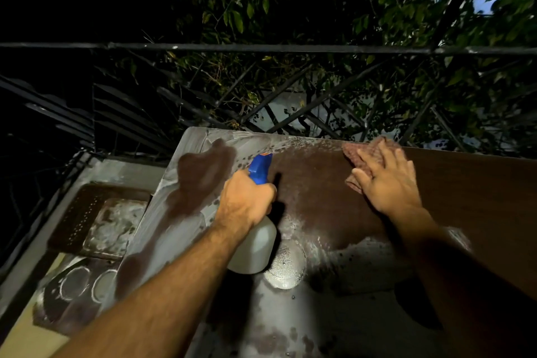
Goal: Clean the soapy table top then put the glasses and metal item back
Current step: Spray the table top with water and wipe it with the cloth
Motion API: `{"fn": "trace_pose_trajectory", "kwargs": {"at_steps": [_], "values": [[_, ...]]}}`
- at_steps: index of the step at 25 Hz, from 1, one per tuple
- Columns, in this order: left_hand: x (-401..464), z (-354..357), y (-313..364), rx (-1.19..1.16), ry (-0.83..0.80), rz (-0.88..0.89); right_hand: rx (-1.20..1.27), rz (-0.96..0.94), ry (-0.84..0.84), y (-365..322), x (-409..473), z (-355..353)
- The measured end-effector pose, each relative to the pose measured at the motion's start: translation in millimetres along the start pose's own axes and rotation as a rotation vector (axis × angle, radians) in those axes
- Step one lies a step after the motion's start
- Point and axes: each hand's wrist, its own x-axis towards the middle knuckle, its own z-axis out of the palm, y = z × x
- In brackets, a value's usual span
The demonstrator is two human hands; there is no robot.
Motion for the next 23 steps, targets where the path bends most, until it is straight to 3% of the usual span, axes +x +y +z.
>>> {"fn": "trace_pose_trajectory", "kwargs": {"at_steps": [3,8,12,15,20,23], "values": [[-3.2,-3.8,-8.2,0.003,0.023,-0.032,0.001,0.028,0.004,-14.7,-8.0,4.3],[-5.6,-8.1,-16.0,0.015,0.029,-0.051,-0.089,-0.370,-0.005,-61.9,-74.2,33.2],[-0.8,-14.4,-21.3,0.008,0.017,-0.074,-0.121,-0.500,-0.053,-70.5,-95.9,39.8],[3.2,-21.9,-28.1,0.008,0.009,-0.063,-0.080,-0.427,-0.045,-68.2,-68.3,29.9],[12.1,-37.7,-48.4,-0.032,0.031,-0.039,0.014,-0.048,-0.024,-93.4,0.6,14.3],[21.7,-51.7,-61.1,-0.059,0.061,-0.059,-0.007,-0.098,-0.050,-130.9,4.9,17.1]]}}
